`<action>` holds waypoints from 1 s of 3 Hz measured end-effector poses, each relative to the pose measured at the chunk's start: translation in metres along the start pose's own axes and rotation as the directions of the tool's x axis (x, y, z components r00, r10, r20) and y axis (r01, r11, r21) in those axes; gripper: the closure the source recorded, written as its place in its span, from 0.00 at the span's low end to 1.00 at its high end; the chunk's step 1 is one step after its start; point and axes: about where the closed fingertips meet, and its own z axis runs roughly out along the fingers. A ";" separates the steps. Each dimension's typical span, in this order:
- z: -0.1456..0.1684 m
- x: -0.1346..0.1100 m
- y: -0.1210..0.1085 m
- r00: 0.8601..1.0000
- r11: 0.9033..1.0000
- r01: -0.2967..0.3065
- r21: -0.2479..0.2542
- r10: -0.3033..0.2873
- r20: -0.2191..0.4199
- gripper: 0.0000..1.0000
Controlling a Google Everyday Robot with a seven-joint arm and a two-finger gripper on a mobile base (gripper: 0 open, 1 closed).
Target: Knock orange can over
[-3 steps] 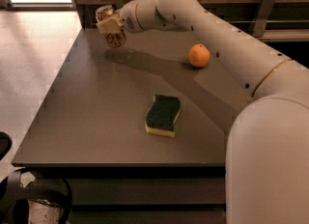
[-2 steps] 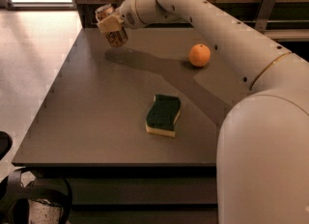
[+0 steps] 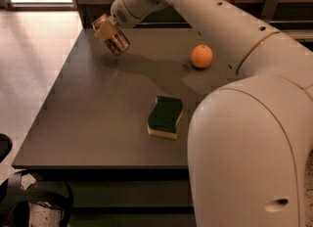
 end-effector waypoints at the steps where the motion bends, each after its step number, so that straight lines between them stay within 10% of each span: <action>1: 0.008 0.009 0.006 0.996 1.000 -0.010 0.008 0.011 -0.085 1.00; 3: 0.052 0.031 0.012 0.943 1.000 -0.010 -0.010 0.006 -0.331 1.00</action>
Offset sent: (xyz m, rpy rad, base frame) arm 0.0044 0.0131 -0.0452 -0.3396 0.1516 -0.0650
